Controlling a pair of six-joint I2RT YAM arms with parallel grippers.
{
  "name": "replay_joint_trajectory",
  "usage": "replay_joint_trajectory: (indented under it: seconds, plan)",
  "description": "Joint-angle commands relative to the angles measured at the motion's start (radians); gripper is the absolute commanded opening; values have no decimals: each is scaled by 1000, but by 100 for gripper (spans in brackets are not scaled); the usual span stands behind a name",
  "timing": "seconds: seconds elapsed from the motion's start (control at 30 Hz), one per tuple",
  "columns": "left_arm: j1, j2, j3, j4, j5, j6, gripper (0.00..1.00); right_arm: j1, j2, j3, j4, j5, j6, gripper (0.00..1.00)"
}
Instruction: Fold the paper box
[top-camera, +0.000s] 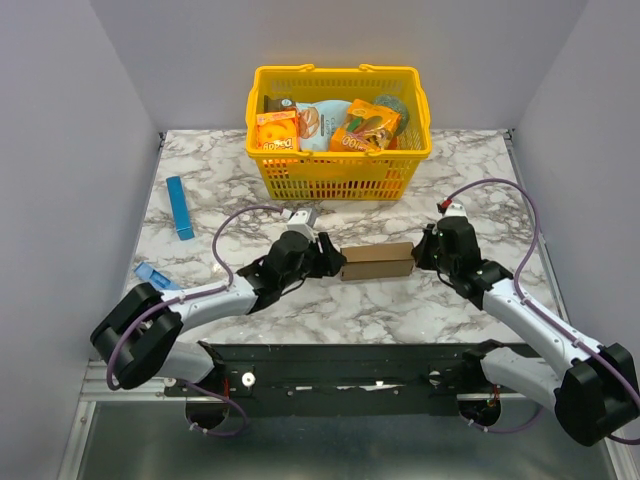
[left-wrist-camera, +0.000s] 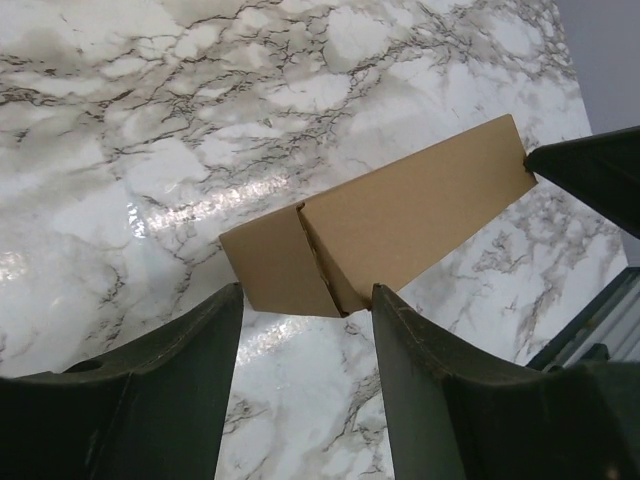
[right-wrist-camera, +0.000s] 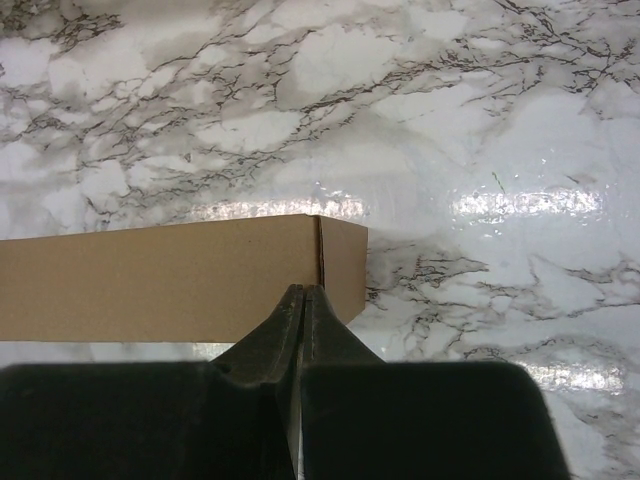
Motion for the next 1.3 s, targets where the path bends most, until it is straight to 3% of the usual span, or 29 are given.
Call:
replay_joint_trajectory:
  seconds: [0.0, 0.03, 0.17, 0.57, 1.0, 1.27]
  plan:
    - [9, 47, -5, 107, 72, -54, 63, 6, 11, -4, -111, -35, -6, 8]
    - [9, 55, -8, 118, 95, -56, 63, 6, 7, -5, -111, -36, -6, 7]
    - [10, 81, -22, 126, 97, -59, 45, 6, 1, -7, -113, -29, -4, 7]
    - [9, 92, -112, 138, 86, -96, 27, 6, -2, -6, -116, -19, -4, 7]
    - [-31, 144, -120, -5, -35, -13, 20, 6, -2, -7, -118, -16, -4, 7]
    - [-154, 187, -83, -117, -278, 28, 17, 6, -18, -13, -116, -6, 3, 7]
